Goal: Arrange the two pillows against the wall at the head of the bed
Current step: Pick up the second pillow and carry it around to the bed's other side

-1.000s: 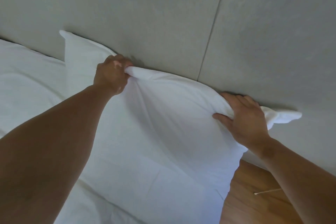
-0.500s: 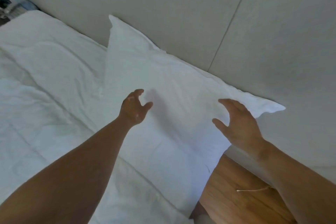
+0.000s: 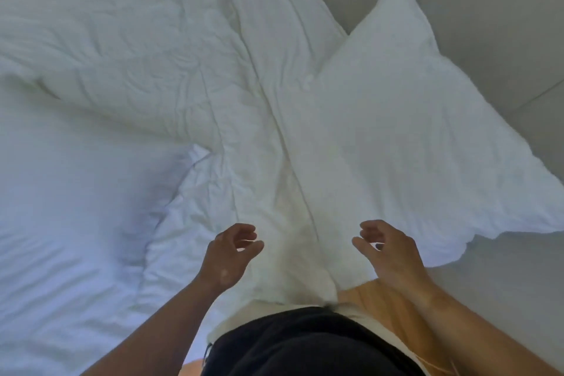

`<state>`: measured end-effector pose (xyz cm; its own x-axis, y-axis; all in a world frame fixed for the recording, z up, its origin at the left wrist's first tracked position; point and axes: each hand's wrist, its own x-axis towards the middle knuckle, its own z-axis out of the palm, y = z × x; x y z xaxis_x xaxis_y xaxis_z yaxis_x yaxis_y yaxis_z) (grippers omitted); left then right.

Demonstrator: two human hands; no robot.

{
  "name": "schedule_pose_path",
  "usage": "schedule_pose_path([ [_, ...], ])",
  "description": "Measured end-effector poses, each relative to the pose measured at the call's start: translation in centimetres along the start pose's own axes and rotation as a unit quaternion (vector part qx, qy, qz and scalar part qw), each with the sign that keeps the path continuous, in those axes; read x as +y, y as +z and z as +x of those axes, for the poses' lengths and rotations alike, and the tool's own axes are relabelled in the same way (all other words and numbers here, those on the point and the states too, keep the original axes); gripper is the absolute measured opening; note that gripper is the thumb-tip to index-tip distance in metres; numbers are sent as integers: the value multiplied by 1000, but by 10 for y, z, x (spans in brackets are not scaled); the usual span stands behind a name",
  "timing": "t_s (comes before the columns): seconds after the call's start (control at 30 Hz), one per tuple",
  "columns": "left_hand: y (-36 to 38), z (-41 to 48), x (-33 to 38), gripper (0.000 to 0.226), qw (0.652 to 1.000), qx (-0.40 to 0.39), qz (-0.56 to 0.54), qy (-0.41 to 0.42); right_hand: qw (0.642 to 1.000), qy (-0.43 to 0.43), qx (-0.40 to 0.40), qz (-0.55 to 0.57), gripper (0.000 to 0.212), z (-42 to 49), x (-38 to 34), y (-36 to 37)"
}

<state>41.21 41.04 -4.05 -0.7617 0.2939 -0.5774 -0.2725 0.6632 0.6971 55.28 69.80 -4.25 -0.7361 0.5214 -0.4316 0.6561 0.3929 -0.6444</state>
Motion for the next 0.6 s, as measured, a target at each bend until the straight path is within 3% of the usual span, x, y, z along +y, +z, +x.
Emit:
schedule_pose_path([
  [0.27, -9, -101, -85, 32, 982, 124, -98, -104, 984, -85, -145, -62, 26, -18, -20, 55],
  [0.6, -59, -152, -168, 37, 941, 214, -200, -168, 966, -129, -209, -86, 26, -38, -96, 143],
])
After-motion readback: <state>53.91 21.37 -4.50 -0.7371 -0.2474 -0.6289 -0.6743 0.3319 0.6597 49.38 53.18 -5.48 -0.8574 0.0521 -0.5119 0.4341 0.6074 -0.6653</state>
